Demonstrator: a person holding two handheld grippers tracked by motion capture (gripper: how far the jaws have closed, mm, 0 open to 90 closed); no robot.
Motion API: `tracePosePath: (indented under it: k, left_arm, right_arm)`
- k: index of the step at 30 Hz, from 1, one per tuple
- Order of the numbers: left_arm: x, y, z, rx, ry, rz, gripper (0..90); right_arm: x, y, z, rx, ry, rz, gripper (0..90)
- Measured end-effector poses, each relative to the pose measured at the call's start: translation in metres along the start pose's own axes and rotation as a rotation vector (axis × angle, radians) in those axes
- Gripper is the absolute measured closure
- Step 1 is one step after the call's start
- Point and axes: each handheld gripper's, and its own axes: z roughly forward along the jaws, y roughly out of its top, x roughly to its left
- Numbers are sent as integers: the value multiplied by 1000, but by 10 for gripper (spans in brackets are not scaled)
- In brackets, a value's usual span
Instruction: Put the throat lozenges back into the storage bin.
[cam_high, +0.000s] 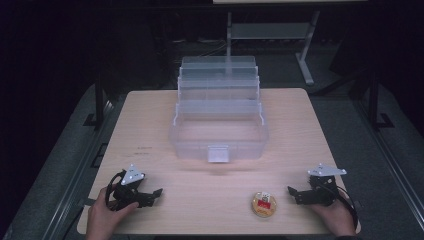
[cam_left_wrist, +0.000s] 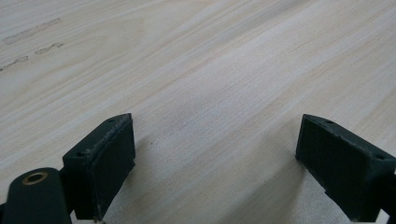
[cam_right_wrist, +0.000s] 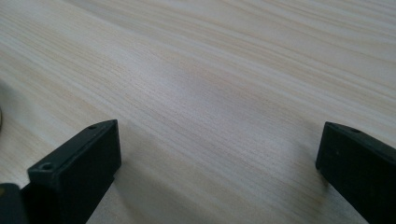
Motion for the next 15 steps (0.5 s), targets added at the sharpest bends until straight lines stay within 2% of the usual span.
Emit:
tracePosePath:
  k: [10,15]
  left_arm:
    - [0,0,0,0,0,0,110]
    - [0,1,1,2,0,0,110]
  right_arm:
    - [-1,-2,-2,-1,7,-10,0]
    - [-2,-3,-5,20,6,-10,0]
